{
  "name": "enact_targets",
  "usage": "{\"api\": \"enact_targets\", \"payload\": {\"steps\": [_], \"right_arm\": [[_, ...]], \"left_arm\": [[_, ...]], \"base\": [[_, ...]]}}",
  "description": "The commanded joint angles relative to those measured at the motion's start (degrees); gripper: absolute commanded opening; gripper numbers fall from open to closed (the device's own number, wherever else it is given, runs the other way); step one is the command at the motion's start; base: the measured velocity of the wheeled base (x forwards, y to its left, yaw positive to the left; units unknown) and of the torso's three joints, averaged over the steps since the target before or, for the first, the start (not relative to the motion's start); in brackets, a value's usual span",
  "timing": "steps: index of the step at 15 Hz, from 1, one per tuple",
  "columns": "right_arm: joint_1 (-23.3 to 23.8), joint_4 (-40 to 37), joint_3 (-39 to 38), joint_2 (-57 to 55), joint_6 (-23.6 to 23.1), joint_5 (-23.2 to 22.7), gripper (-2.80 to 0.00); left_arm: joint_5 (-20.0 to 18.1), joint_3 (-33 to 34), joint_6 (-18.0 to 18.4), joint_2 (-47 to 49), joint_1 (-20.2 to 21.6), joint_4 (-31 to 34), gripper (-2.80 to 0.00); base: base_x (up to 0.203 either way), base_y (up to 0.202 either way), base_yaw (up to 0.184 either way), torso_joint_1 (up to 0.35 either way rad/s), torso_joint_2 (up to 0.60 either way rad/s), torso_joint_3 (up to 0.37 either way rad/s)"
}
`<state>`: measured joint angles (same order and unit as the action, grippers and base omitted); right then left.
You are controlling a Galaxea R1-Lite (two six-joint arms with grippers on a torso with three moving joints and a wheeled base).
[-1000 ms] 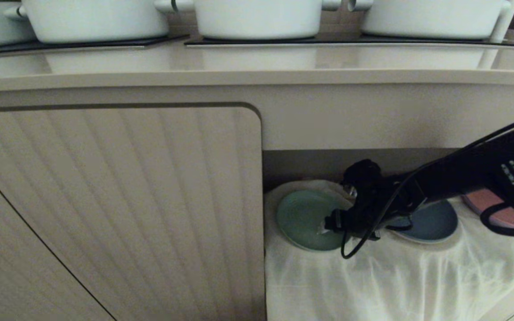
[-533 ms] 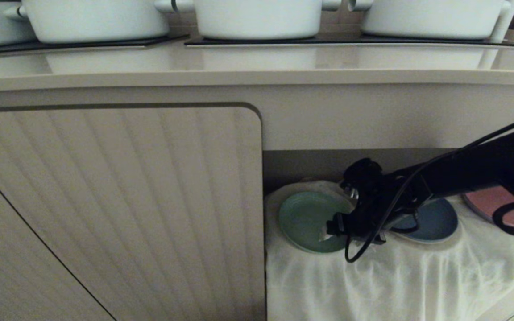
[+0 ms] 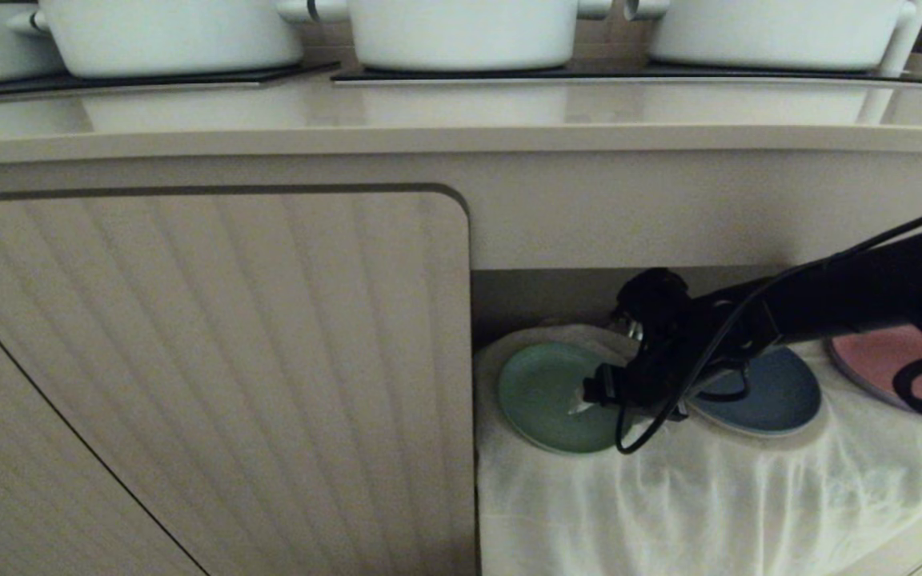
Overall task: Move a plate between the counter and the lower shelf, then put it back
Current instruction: Pick up the plate in the cupboard
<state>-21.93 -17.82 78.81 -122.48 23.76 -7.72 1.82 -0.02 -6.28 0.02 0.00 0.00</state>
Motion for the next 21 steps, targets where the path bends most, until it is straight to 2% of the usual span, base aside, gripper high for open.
{"api": "enact_targets", "payload": {"steps": [1, 7, 13, 21], "right_arm": [[0.04, -0.70, 1.65, -0.64, 0.15, -0.02, 0.00], [0.05, -0.81, 2.74, -2.76, 0.08, 0.22, 0.00], [0.22, -0.46, 2.75, -3.64, 0.15, 3.07, 0.00], [0.22, -1.69, 5.58, -4.17, 0.23, 3.23, 0.00]], "left_arm": [[-0.03, 0.01, -0.05, -0.02, 0.00, 0.00, -2.80], [-0.03, -0.05, -0.05, -0.02, 0.00, 0.00, -2.80], [-0.04, 0.02, -0.05, -0.02, 0.00, 0.00, -2.80], [-0.06, 0.02, -0.05, -0.02, 0.00, 0.00, -2.80]], "base": [[0.000, 0.000, 0.000, 0.000, 0.00, 0.000], [0.000, 0.000, 0.000, 0.000, 0.00, 0.000], [0.000, 0.000, 0.000, 0.000, 0.00, 0.000], [0.000, 0.000, 0.000, 0.000, 0.00, 0.000]]}}
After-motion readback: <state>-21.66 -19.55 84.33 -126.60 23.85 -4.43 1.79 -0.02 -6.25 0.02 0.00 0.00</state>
